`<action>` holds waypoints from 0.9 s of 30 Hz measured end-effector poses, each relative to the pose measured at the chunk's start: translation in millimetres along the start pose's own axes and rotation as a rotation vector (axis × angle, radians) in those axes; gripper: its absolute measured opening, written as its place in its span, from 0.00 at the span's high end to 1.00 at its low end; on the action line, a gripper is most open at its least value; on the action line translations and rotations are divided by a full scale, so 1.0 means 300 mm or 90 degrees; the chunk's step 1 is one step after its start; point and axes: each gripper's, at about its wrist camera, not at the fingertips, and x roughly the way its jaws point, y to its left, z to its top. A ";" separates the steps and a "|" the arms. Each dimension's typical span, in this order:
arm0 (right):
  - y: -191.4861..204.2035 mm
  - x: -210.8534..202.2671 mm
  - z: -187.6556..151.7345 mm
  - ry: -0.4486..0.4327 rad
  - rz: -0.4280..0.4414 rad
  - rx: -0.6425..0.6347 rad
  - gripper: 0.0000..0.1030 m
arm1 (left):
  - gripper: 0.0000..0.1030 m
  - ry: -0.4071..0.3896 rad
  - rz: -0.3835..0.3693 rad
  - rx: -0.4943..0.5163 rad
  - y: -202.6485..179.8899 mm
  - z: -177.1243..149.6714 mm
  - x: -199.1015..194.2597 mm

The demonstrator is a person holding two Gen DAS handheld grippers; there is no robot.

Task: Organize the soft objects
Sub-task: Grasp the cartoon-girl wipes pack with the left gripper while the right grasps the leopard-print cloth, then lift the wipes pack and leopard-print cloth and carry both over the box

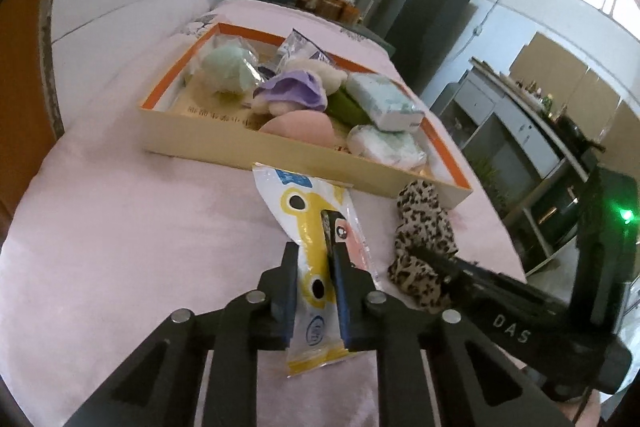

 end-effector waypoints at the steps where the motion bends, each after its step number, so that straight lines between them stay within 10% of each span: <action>1: -0.002 -0.001 0.000 0.000 0.002 0.003 0.78 | 0.86 -0.003 -0.006 -0.004 -0.001 0.001 -0.007; 27: 0.048 -0.218 0.110 -0.094 -0.001 -0.038 0.82 | 0.87 -0.112 -0.015 0.057 -0.091 0.149 -0.230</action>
